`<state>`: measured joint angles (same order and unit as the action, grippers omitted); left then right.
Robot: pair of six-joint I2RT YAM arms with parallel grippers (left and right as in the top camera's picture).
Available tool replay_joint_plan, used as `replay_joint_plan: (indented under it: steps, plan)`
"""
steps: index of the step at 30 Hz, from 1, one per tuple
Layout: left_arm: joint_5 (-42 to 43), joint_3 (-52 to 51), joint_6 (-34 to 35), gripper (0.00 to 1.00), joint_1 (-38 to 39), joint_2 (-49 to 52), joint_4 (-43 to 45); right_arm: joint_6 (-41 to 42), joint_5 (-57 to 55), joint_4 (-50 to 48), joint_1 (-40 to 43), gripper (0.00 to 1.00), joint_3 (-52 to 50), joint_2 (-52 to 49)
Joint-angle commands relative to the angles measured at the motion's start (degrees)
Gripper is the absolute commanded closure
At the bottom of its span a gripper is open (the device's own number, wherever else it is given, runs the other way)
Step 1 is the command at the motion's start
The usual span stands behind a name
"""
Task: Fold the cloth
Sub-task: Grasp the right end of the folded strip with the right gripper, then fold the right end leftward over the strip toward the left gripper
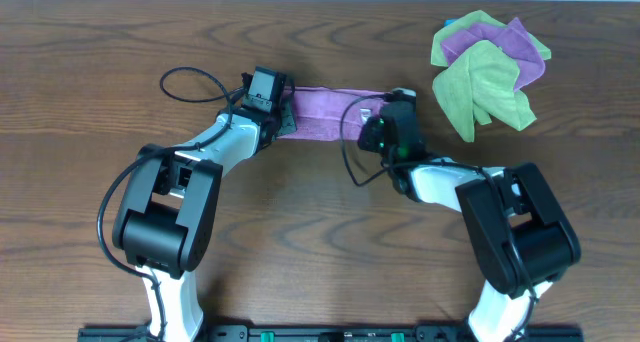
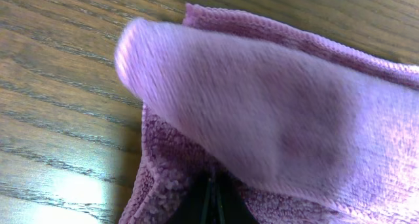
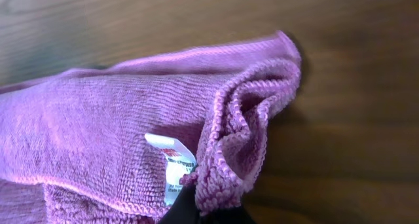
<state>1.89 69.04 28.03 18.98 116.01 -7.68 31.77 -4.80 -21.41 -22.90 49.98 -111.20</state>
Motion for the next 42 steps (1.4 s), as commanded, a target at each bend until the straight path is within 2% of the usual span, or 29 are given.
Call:
replay_joint_plan:
  steps: [1, 10, 23, 42]
  plan:
    - [-0.4, -0.5, -0.8, 0.94, 0.3, 1.6, -2.0, -5.9, -2.1, 1.5, -2.1, 0.99, 3.9, 1.2]
    - [-0.4, -0.5, -0.8, 0.94, 0.3, 1.6, -2.6, -9.4, -5.5, 10.0, -3.5, 0.99, 10.9, 2.1]
    - [-0.4, 3.5, -0.6, 0.94, 0.3, 1.6, -5.2, -14.3, -8.7, 15.1, -3.5, 0.99, 11.1, 8.7]
    - [-0.3, 14.4, -0.6, 0.94, 0.3, 1.6, -15.8, -24.6, -10.1, 14.4, -5.8, 0.99, 11.1, 8.8]
